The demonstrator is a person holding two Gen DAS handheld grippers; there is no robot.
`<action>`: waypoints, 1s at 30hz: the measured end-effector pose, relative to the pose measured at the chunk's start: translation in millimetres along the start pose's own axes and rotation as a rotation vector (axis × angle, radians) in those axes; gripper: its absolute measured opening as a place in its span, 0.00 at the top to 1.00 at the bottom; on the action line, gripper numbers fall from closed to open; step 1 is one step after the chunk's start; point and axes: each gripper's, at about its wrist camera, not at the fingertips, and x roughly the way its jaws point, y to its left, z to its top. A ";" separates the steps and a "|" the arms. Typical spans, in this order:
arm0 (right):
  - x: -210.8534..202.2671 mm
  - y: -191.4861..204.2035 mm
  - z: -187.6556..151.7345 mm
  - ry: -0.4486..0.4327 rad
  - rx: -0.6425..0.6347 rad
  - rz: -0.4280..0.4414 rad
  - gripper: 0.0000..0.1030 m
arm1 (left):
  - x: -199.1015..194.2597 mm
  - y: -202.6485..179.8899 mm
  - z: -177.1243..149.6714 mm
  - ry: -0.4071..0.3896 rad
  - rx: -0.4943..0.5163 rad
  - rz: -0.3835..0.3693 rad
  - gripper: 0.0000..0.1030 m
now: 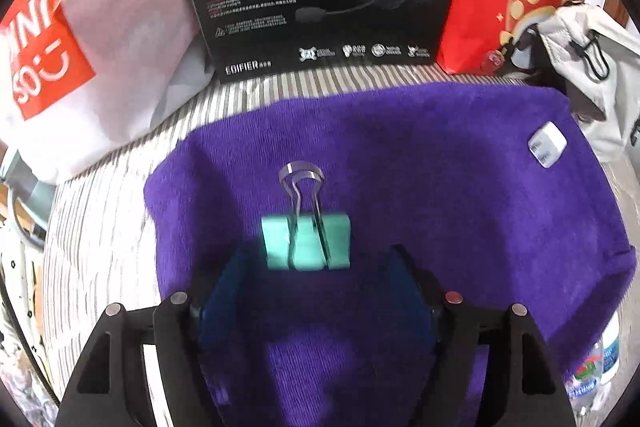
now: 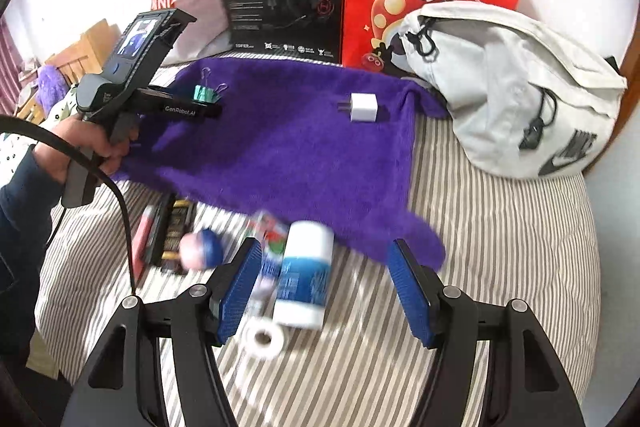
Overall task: Organize rigid objects
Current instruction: 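Release both items on the towel and pull both grippers back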
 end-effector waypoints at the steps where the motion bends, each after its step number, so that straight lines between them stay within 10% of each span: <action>1: -1.2 -1.4 -2.3 -0.002 0.011 0.002 0.36 | -6.2 -2.1 -5.7 -0.003 -0.003 0.004 0.31; 15: -19.9 -12.2 -50.7 -0.006 0.140 -0.007 0.36 | -113.8 -12.1 -124.4 -0.094 -0.023 -0.083 0.31; 30: -32.4 16.9 -82.7 -0.010 0.098 -0.003 0.36 | -96.9 -33.2 -178.4 -0.036 0.002 -0.088 0.29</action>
